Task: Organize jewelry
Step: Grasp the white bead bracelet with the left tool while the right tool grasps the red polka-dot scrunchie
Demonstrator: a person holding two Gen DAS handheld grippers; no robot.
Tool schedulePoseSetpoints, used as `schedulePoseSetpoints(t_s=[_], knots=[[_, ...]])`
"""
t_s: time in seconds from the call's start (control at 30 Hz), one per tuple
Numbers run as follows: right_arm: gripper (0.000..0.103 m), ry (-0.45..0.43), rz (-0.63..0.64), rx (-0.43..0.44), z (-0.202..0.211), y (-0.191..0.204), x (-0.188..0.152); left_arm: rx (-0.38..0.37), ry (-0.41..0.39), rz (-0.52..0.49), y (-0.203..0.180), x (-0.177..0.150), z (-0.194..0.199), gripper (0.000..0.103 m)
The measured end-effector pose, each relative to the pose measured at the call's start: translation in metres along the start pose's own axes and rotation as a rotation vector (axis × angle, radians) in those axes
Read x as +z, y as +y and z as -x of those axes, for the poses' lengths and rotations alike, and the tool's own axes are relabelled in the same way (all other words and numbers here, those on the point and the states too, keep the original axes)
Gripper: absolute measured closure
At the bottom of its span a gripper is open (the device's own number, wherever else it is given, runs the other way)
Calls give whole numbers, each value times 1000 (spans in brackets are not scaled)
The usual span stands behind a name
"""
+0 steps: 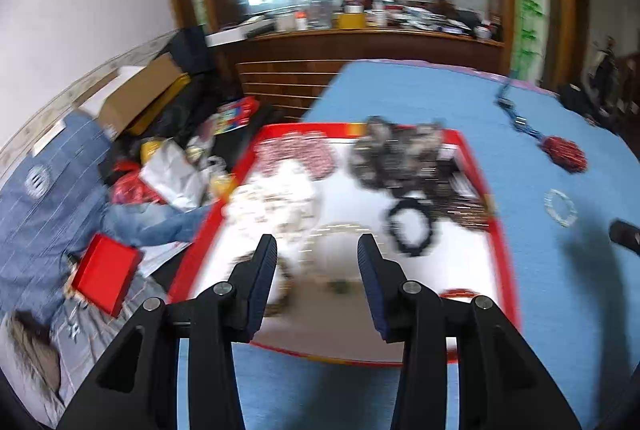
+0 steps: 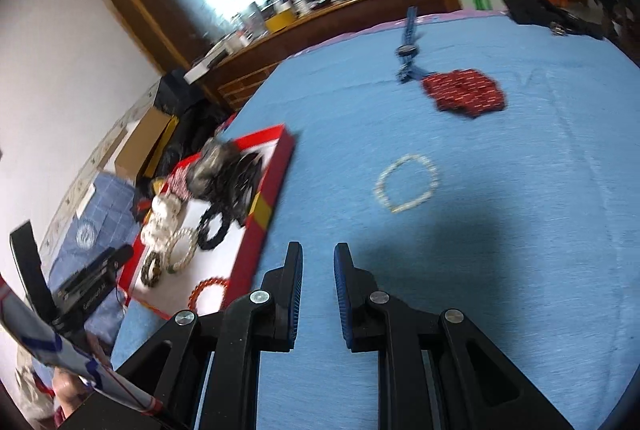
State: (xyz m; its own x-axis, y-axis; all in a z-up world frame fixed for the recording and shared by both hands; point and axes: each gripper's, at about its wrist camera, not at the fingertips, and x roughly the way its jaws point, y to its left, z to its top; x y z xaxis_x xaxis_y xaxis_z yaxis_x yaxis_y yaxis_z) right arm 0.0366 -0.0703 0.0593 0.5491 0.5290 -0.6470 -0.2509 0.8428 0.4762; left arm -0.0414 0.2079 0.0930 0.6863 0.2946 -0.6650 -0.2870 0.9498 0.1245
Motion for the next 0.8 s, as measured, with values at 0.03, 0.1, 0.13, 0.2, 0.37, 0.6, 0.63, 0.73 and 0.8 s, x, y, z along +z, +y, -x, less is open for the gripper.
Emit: schedulePoseSetpoints(t_s=[0.03, 0.1, 0.13, 0.2, 0.37, 0.6, 0.63, 0.73, 0.8], knots=[[85, -8, -14, -5, 5, -8, 4, -37, 4, -23, -12, 4, 3, 62], [85, -22, -42, -30, 17, -26, 15, -115, 20, -52, -34, 11, 7, 62], [85, -33, -59, -42, 24, -36, 20, -169, 40, -70, -49, 16, 7, 62], [85, -46, -72, -63, 32, -49, 28, -265, 84, -92, -76, 26, 4, 63], [80, -71, -116, -118, 41, -86, 33, -434, 220, -162, -162, 47, -24, 64], [80, -70, -180, -103, 41, -110, 29, -373, 385, -181, -234, 62, -98, 80], [80, -73, -187, -96, 43, -111, 29, -366, 401, -175, -238, 63, -107, 81], [80, -76, -201, -79, 46, -113, 28, -330, 418, -177, -245, 62, -123, 84], [80, -76, -207, -68, 47, -114, 28, -330, 408, -191, -249, 62, -125, 88]])
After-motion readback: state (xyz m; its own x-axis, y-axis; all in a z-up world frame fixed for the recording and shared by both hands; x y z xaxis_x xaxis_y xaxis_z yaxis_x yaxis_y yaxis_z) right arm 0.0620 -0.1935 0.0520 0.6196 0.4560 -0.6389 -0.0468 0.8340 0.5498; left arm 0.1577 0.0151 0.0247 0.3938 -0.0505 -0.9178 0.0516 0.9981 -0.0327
